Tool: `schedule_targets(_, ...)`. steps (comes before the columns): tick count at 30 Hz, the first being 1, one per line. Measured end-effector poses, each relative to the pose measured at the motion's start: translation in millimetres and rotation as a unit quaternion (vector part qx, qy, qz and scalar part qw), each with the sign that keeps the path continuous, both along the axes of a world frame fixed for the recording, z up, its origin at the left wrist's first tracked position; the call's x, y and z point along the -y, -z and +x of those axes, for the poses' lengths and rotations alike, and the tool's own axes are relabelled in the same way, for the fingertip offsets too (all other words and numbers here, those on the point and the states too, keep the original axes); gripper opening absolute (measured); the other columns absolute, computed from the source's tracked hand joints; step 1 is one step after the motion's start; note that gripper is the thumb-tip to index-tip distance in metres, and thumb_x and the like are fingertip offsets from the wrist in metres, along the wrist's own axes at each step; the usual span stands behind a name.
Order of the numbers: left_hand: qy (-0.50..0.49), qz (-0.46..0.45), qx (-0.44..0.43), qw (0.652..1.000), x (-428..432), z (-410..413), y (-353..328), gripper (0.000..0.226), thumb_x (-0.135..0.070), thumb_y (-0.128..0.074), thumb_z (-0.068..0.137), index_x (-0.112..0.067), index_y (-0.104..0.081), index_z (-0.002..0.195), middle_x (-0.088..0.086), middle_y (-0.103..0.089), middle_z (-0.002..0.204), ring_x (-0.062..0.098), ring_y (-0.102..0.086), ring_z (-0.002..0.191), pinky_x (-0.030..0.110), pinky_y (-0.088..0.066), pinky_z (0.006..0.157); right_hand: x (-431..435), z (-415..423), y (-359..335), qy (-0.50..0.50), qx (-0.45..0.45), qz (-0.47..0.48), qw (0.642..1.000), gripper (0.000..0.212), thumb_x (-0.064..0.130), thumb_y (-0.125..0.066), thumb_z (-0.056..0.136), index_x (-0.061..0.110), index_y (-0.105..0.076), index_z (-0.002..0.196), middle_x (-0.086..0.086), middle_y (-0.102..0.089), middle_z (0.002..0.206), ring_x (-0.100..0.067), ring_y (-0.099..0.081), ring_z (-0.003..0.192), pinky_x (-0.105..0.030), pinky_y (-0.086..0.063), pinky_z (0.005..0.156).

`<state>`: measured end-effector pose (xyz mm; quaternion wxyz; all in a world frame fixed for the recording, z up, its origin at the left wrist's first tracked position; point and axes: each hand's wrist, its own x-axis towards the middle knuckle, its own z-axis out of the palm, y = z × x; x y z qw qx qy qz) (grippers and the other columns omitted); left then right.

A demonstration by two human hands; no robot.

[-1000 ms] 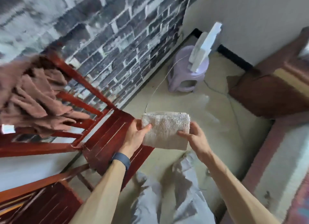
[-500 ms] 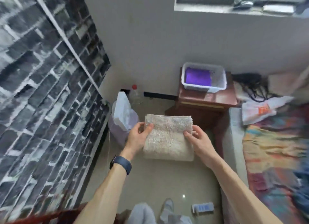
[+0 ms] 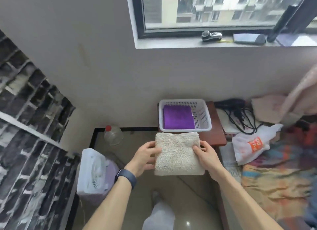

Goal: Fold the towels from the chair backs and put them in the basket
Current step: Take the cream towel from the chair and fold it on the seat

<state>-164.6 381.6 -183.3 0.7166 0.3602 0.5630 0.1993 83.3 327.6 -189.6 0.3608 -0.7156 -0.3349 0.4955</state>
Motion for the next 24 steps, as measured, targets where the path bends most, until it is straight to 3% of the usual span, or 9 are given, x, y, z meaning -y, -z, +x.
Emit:
schedule_targets(3,0.012,-0.009,-0.036,0.999,-56.3,24.3,9.0,0.030,-0.025,-0.068,0.091,-0.025,-0.058,0.119,0.003,-0.076,0.103,0.028,-0.074,0.091,0.036,-0.059,0.068,-51.8,20.9,17.9,0.000,0.011,-0.027,1.000,0.010,0.032,-0.058,0.099,0.034,-0.064,0.107,0.002,-0.071,0.105,-0.015,-0.069,0.098,-0.032,-0.055,0.080)
schedule_targets(9,-0.014,-0.041,-0.074,0.996,-152.4,72.9,39.5,0.034,-0.026,-0.064,0.095,-0.024,-0.053,0.127,0.003,-0.071,0.114,0.022,-0.072,0.097,0.036,-0.060,0.070,-145.9,59.5,59.3,-0.018,0.057,-0.080,0.995,0.022,0.034,-0.051,0.101,0.030,-0.058,0.122,0.006,-0.066,0.113,-0.014,-0.064,0.103,-0.038,-0.053,0.089)
schedule_targets(16,-0.032,-0.014,-0.170,0.985,-244.5,126.9,94.9,0.037,-0.024,-0.059,0.096,-0.018,-0.053,0.132,0.002,-0.065,0.117,0.024,-0.066,0.104,0.048,-0.054,0.094,-242.8,96.5,118.6,-0.026,0.042,-0.111,0.993,0.021,0.036,-0.047,0.104,0.031,-0.052,0.123,0.010,-0.063,0.117,-0.012,-0.063,0.106,-0.041,-0.057,0.093)
schedule_targets(21,-0.020,-0.003,-0.239,0.971,-273.1,147.3,129.9,0.038,-0.027,-0.050,0.099,-0.020,-0.049,0.136,0.002,-0.062,0.122,0.024,-0.062,0.106,0.044,-0.051,0.097,-282.2,109.2,154.6,-0.040,0.035,-0.121,0.991,0.026,0.041,-0.046,0.103,0.032,-0.052,0.127,0.006,-0.063,0.126,-0.006,-0.059,0.103,-0.026,-0.049,0.080)
schedule_targets(24,-0.040,0.003,-0.291,0.956,-274.6,153.6,140.2,0.044,-0.031,-0.047,0.100,-0.021,-0.041,0.143,0.000,-0.055,0.125,0.022,-0.057,0.107,0.035,-0.047,0.096,-292.5,112.2,164.8,-0.076,0.044,-0.142,0.986,0.045,0.045,-0.048,0.102,0.026,-0.050,0.143,0.004,-0.062,0.133,-0.013,-0.058,0.114,-0.030,-0.049,0.091)
